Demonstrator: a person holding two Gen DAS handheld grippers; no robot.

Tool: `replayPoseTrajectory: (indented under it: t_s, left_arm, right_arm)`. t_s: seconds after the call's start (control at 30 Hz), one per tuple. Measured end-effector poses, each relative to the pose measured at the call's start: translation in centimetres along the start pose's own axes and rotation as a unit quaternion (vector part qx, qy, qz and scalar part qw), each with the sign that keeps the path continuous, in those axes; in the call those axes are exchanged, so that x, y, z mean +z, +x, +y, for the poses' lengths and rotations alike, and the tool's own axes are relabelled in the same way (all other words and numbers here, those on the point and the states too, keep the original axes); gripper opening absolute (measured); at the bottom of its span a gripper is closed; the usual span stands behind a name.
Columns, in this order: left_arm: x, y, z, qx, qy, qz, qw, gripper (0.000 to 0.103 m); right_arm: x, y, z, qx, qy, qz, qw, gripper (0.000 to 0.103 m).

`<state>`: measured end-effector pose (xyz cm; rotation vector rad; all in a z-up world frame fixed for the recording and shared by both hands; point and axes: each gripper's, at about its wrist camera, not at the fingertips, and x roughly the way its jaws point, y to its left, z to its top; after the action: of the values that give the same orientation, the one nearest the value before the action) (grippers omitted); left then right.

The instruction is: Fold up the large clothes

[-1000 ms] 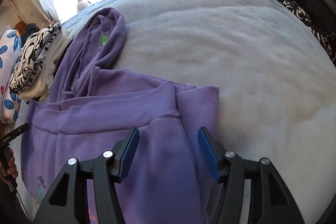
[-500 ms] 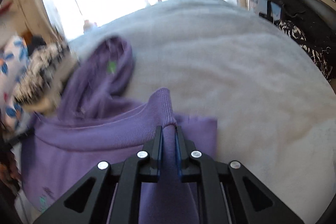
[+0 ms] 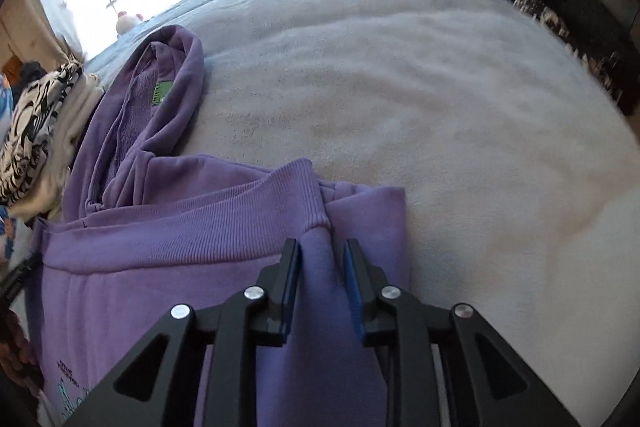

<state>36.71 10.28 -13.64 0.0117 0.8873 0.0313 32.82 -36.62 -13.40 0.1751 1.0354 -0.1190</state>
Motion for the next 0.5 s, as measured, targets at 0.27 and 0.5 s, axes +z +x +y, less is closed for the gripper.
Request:
replayPoseTrajectory:
  t_s: [0.27, 0.5]
  left_arm:
    - [-2.4, -6.8, -2.7, -0.034, -0.001, -0.025, 0.9991, 0.035]
    - [-9.5, -6.7, -8.8, -0.044, 0.028, 0.017, 0.9985, 0.035]
  right_arm:
    - [-2.9, -5.1, 5.9, 0.069, -0.046, -0.031, 0.996, 0.024]
    - [-7.9, -3.2, 12.5, 0.119, -0.102, 0.01, 0.988, 0.024]
